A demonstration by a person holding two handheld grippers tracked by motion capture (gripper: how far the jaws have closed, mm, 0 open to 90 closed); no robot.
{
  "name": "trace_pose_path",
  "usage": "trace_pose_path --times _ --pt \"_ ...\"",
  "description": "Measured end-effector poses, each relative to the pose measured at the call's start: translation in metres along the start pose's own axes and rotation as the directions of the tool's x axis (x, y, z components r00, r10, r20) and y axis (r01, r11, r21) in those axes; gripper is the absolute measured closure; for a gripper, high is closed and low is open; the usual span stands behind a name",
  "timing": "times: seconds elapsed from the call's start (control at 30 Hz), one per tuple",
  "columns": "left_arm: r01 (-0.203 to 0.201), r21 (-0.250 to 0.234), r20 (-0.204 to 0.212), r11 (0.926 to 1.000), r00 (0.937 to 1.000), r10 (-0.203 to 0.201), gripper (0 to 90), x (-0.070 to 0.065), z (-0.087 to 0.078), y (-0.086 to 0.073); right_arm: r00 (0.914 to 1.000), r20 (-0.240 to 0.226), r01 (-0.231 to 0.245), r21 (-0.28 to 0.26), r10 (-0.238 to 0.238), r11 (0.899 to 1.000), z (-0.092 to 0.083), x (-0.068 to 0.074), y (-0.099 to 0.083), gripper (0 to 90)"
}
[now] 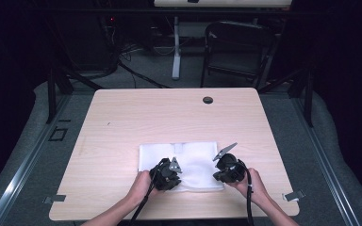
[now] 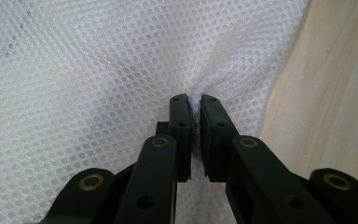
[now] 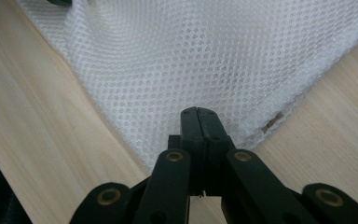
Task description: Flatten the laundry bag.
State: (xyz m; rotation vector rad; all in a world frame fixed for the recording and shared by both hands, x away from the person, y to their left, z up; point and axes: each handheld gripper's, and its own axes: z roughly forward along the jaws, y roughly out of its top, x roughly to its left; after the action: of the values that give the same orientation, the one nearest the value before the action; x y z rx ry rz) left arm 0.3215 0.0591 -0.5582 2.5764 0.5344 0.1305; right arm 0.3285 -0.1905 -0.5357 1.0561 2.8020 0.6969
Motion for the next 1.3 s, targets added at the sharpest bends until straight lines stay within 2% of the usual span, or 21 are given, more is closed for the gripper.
trace_pose_path --times 0.07,0.1,0.13,0.2,0.27,0.33,0.47,0.5,0.57,0.6,0.63,0.7,0.77,0.8,0.93,1.03,1.13,1.2,1.3 --pt "0.001 -0.003 0.003 1.0000 1.0000 -0.001 86.1 0.000 0.000 0.000 0.9998 0.013 0.013 -0.018 -0.013 1.000 -0.005 0.003 0.000 90.0" --pt "0.000 -0.003 0.005 1.0000 1.0000 0.000 86.7 0.001 -0.001 0.000 0.9995 0.017 0.029 -0.044 -0.028 0.999 -0.012 0.009 0.000 90.0" --pt "0.014 -0.012 0.015 0.9998 0.9998 -0.014 86.8 0.002 -0.002 0.001 0.9994 0.016 0.032 -0.054 -0.031 0.998 -0.015 0.013 0.000 90.0" --pt "0.014 -0.011 0.016 0.9998 0.9998 -0.014 86.8 0.003 -0.003 0.001 0.9987 0.006 0.051 -0.080 -0.051 0.996 -0.019 0.022 -0.001 90.0" --pt "0.023 -0.022 0.021 0.9995 0.9995 -0.023 86.9 0.005 -0.004 0.001 0.9962 -0.003 0.087 -0.088 -0.087 0.992 -0.019 0.030 0.000 90.0" --pt "0.030 -0.035 0.020 0.9989 0.9994 -0.029 86.8 0.006 -0.007 0.003 0.9942 -0.007 0.106 -0.087 -0.107 0.991 -0.015 0.038 0.001 90.0" --pt "0.038 -0.056 0.014 0.9977 0.9992 -0.037 86.8 0.007 -0.010 0.005 0.9849 -0.015 0.171 -0.070 -0.173 0.983 -0.005 0.051 0.006 90.0" --pt "0.041 -0.059 0.016 0.9974 0.9991 -0.040 86.8 0.008 -0.012 0.005 0.9849 -0.015 0.171 -0.070 -0.173 0.983 -0.005 0.051 0.006 90.0" --pt "0.047 -0.069 0.014 0.9965 0.9989 -0.046 86.8 0.009 -0.015 0.007 0.9766 -0.004 0.214 -0.064 -0.215 0.975 0.003 0.058 0.010 90.0" --pt "0.052 -0.080 0.014 0.9955 0.9986 -0.051 86.8 0.010 -0.016 0.007 0.9766 -0.004 0.214 -0.064 -0.215 0.975 0.003 0.058 0.010 90.0" --pt "0.054 -0.083 0.013 0.9951 0.9985 -0.053 86.8 0.011 -0.018 0.007 0.9757 -0.003 0.218 -0.062 -0.219 0.974 0.011 0.061 0.011 90.0" --pt "0.060 -0.097 0.013 0.9935 0.9982 -0.059 86.8 0.012 -0.019 0.008 0.9695 0.020 0.245 -0.051 -0.244 0.968 0.018 0.063 0.013 90.0" --pt "0.060 -0.094 0.014 0.9938 0.9982 -0.059 86.8 0.012 -0.020 0.009 0.9700 0.023 0.243 -0.058 -0.242 0.968 0.021 0.064 0.013 90.0" --pt "0.054 -0.091 0.017 0.9944 0.9985 -0.052 86.8 0.012 -0.020 0.009 0.9671 0.036 0.253 -0.055 -0.252 0.966 0.023 0.064 0.014 90.0" --pt "0.048 -0.084 0.024 0.9953 0.9986 -0.047 86.8 0.012 -0.017 0.009 0.9642 0.082 0.259 -0.081 -0.252 0.962 0.031 0.062 0.015 90.0" --pt "0.055 -0.083 0.036 0.9951 0.9980 -0.052 86.8 0.011 -0.015 0.010 0.9629 0.098 0.258 -0.066 -0.251 0.964 0.037 0.060 0.016 90.0" --pt "0.042 -0.074 0.030 0.9963 0.9987 -0.040 86.8 0.011 -0.015 0.010 0.9632 0.100 0.256 -0.054 -0.250 0.965 0.041 0.058 0.015 90.0" --pt "0.043 -0.076 0.031 0.9962 0.9987 -0.041 86.8 0.011 -0.015 0.010 0.9621 0.101 0.259 -0.046 -0.253 0.965 0.040 0.057 0.016 90.0" --pt "0.051 -0.083 0.023 0.9953 0.9985 -0.049 86.9 0.010 -0.016 0.011 0.9653 0.102 0.245 -0.041 -0.240 0.969 0.040 0.057 0.016 90.0"
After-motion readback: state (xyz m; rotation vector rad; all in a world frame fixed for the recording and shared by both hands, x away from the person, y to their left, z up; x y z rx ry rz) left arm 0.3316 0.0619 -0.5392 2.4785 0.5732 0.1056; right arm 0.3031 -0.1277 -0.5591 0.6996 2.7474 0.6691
